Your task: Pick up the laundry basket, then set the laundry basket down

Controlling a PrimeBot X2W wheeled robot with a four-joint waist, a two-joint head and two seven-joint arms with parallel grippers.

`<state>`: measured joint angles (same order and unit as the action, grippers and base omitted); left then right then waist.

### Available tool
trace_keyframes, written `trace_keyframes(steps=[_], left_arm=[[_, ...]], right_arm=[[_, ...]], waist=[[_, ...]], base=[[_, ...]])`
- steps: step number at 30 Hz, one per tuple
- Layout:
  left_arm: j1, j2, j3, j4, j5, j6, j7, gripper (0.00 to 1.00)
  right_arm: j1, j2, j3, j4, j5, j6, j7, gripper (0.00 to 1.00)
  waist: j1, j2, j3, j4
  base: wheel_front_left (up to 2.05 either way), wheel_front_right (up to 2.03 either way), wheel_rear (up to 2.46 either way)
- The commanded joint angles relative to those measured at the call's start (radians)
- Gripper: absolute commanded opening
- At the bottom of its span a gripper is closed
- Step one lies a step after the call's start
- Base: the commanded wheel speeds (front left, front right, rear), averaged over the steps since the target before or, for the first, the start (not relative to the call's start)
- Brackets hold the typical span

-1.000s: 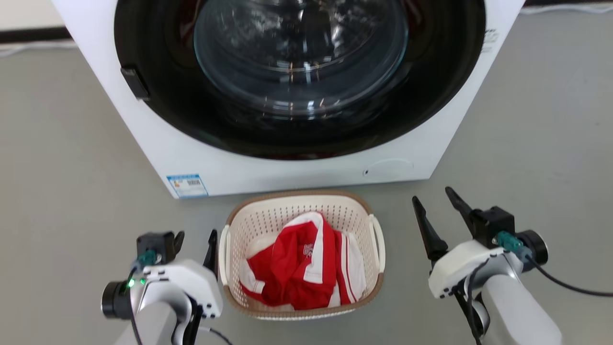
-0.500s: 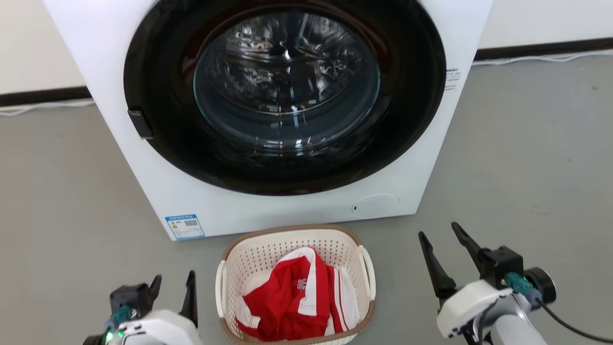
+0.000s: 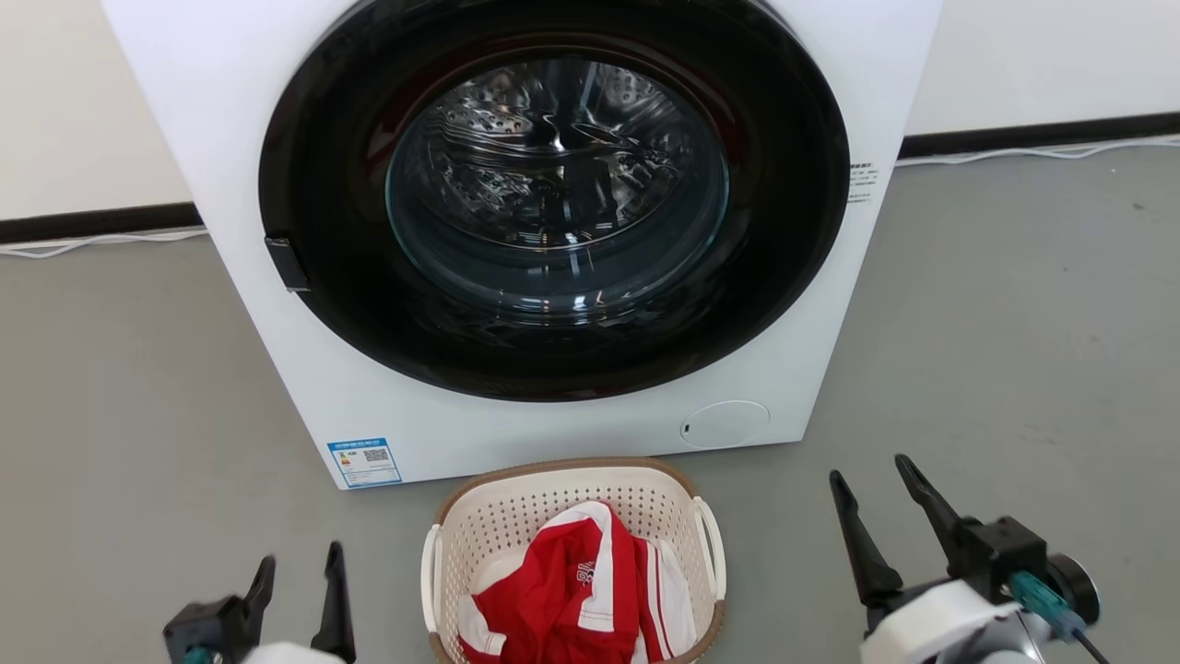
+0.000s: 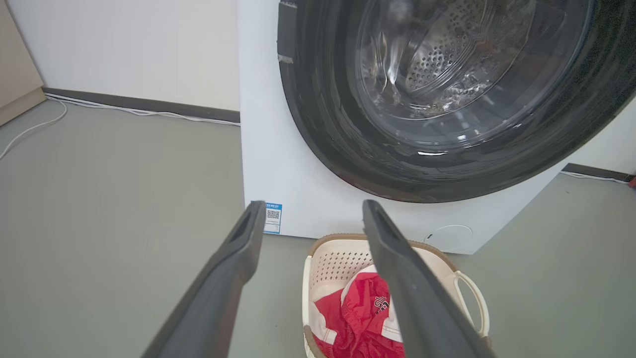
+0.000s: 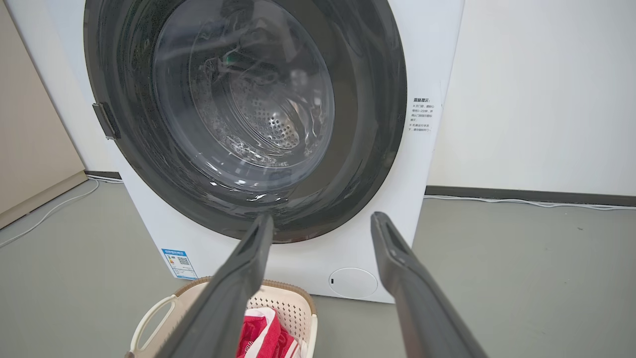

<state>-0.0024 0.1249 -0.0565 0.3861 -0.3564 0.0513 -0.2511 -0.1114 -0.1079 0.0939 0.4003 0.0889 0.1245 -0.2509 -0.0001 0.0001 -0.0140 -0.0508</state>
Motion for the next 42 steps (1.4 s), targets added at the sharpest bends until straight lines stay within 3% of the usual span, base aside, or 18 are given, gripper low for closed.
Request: trace_keyframes(steps=[1,18,35,36,42], left_arm=[[-0.004,0.006,0.047,-0.041,0.016,-0.008,-0.011,1.0],[0.109,-0.06,0.179,-0.14,0.089,-0.067,-0.011,1.0],[0.104,-0.074,0.202,-0.125,0.098,-0.101,-0.011,1.0],[0.136,-0.08,0.172,-0.103,0.097,-0.1,0.0,0.0],[0.133,-0.094,0.175,-0.053,0.074,-0.103,0.015,0.0]], right_arm=[[0.003,-0.003,0.008,-0.041,0.0,0.006,-0.011,1.0],[0.138,0.018,-0.106,-0.171,-0.025,0.006,-0.011,1.0],[0.139,0.029,-0.121,-0.178,-0.029,0.006,-0.011,1.0],[0.156,0.036,-0.142,-0.155,-0.018,0.0,0.0,0.0],[0.164,0.044,-0.146,-0.11,0.008,-0.001,0.011,0.0]], waist=[[0.0001,-0.0001,-0.004,0.003],[0.0001,-0.0001,-0.028,0.038],[0.0001,-0.0001,-0.022,0.036],[0.0001,-0.0001,-0.022,0.036],[0.0002,-0.0001,-0.021,0.036]], base=[[0.0,0.0,0.0],[0.0,0.0,0.0],[0.0,0.0,0.0],[0.0,0.0,0.0],[0.0,0.0,0.0]])
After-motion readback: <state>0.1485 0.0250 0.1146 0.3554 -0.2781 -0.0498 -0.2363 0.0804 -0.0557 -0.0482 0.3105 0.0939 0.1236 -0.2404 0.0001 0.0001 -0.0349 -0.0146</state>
